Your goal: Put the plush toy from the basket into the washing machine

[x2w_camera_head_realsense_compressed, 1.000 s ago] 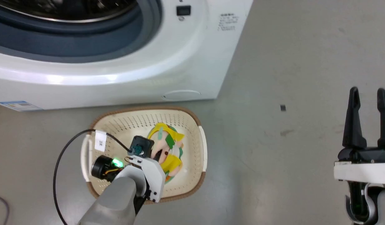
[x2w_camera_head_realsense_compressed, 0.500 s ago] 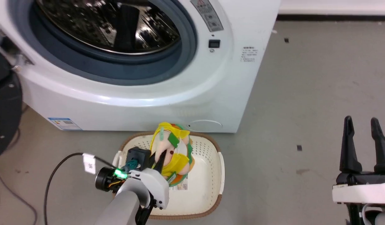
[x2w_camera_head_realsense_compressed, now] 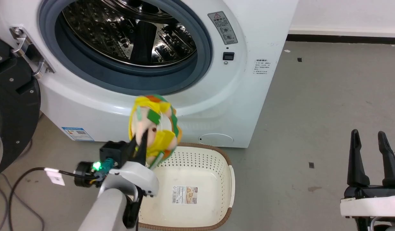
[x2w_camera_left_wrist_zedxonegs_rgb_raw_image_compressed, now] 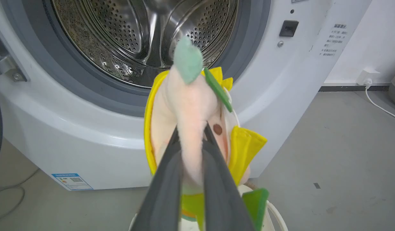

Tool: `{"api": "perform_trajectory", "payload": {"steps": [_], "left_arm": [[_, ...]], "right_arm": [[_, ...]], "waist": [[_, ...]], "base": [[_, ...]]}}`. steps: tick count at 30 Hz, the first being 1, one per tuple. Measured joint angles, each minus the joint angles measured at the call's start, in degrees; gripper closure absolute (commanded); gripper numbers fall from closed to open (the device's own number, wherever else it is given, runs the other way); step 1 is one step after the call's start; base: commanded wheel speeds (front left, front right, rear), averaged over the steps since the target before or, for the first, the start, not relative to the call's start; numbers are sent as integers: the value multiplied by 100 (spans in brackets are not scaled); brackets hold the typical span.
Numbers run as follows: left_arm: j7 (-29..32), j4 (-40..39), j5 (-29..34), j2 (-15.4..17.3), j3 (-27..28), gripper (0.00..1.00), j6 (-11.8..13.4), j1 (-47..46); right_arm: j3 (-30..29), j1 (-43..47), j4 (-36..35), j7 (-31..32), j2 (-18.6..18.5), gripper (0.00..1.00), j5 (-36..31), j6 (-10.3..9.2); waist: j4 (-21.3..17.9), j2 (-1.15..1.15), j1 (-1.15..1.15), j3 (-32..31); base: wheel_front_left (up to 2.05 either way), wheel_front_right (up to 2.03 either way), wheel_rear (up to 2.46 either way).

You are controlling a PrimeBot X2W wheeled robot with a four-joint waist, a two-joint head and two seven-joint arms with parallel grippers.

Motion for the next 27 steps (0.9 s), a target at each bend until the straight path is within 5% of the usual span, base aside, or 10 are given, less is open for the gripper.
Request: {"api": "perform_trajectory", "payload": {"steps": [10,19,27], "left_arm": [[0,-378,322,-26,719,100,-53,-235],[0,-220,563,67,1317,100,-188,-1532],[0,267,700,467,1775,100,-305,-2886]], "right_arm": [[56,-114,-49,0,1,0,0,0],[162,-650,-169,0,1,0,2,0],[183,-1114,-231,0,1,0,133,0]], "waist": [[-100,0,0,351],[-340,0,1,1129],[-702,0,1,1974]], "base": [[0,0,0],[0,0,0],[0,0,0]]}}
